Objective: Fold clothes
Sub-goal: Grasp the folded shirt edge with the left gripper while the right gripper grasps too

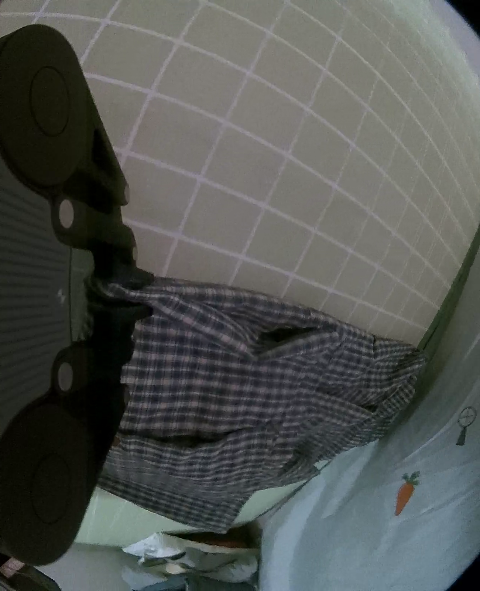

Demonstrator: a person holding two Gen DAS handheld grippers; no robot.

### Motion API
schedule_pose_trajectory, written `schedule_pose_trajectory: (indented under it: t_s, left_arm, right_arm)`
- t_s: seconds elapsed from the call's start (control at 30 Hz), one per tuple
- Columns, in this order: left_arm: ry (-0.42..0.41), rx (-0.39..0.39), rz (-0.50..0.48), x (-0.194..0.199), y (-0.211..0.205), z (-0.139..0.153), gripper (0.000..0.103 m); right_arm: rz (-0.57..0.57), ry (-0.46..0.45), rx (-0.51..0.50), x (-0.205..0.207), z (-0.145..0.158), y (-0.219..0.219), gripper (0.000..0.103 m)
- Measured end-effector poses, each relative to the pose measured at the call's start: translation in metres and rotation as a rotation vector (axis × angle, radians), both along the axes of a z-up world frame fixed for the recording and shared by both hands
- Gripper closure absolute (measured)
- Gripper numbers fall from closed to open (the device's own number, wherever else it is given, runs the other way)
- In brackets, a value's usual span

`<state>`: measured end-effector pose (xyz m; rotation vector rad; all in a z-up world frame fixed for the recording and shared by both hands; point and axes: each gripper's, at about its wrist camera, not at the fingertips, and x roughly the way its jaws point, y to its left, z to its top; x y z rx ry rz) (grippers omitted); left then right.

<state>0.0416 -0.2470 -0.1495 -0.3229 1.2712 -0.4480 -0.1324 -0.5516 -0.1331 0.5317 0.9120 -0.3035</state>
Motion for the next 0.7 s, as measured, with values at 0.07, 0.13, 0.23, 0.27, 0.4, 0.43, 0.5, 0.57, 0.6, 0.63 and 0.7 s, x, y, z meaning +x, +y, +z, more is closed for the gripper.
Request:
schedule_pose_trajectory:
  t_s: [0.07,0.13,0.23,0.27,0.4,0.43,0.5,0.57,0.6,0.63,0.7]
  left_arm:
    - [-0.005,-0.005,0.000,-0.006,0.004,0.000,0.097]
    - [-0.014,0.009,-0.024,-0.019,0.009,0.005,0.098]
    - [-0.013,0.035,-0.049,-0.041,0.021,0.011,0.098]
    - [-0.003,0.041,-0.048,-0.050,0.026,0.012,0.098]
    - [0.041,0.048,-0.007,-0.070,0.042,0.007,0.087]
    - [0.035,0.056,0.008,-0.071,0.044,0.007,0.076]
    - [0.022,0.080,0.018,-0.071,0.044,0.009,0.064]
    - [0.015,0.086,0.023,-0.073,0.045,0.010,0.056]
    - [0.012,0.079,0.025,-0.075,0.045,0.010,0.051]
    - [0.008,0.072,0.030,-0.075,0.045,0.010,0.047]
    - [0.001,0.063,0.026,-0.078,0.041,0.009,0.045]
  right_arm:
    - [0.001,-0.020,0.030,-0.008,-0.002,-0.007,0.101]
    - [0.015,-0.020,0.025,-0.021,-0.001,-0.003,0.101]
    - [0.056,-0.004,0.000,-0.042,0.004,0.008,0.101]
    - [0.070,0.001,-0.005,-0.052,0.006,0.013,0.101]
    - [0.051,0.015,0.071,-0.084,0.005,0.016,0.100]
    - [0.036,0.010,0.091,-0.090,0.005,0.015,0.095]
    - [-0.005,-0.002,0.123,-0.095,0.004,0.008,0.082]
    - [-0.063,-0.018,0.170,-0.098,0.003,0.000,0.047]
    - [-0.086,-0.021,0.195,-0.099,0.002,-0.003,0.045]
    - [-0.107,-0.022,0.221,-0.101,0.000,-0.005,0.043]
    - [-0.110,-0.034,0.233,-0.099,-0.001,-0.005,0.038]
